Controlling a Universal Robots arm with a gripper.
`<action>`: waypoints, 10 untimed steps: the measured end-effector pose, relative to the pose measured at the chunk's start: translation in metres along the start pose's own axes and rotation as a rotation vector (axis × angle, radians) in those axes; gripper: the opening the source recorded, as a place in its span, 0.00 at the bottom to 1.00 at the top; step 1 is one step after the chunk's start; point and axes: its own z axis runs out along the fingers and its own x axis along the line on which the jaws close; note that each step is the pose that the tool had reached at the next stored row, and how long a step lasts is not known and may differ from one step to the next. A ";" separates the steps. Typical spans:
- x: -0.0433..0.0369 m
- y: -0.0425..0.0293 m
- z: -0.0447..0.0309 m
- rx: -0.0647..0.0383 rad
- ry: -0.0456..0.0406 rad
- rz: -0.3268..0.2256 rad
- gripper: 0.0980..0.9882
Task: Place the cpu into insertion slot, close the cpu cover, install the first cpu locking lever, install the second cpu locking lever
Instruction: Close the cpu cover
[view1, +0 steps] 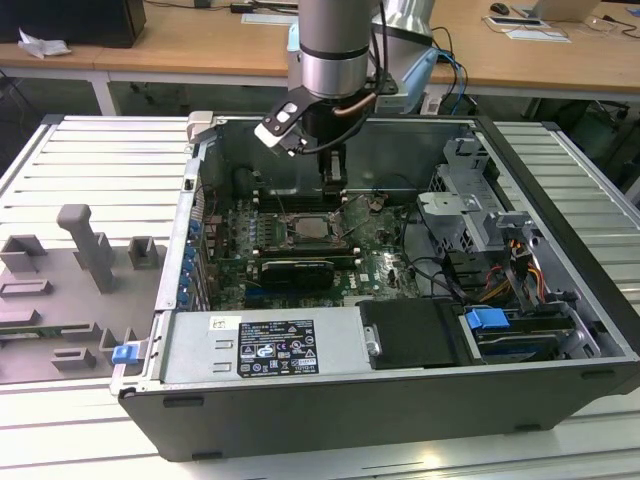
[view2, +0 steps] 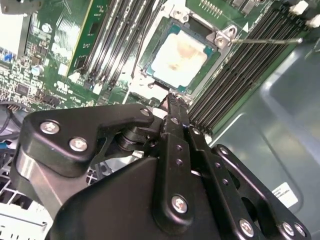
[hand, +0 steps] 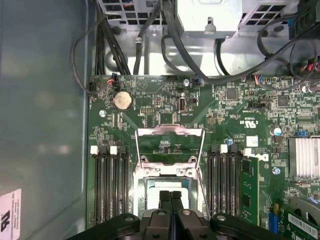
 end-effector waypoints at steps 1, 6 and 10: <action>0.0000 0.0034 0.0001 0.000 0.0000 0.000 0.01; 0.0001 0.0198 0.0012 0.000 -0.0001 0.000 0.01; 0.0002 0.0277 -0.0009 0.000 0.0002 0.000 0.01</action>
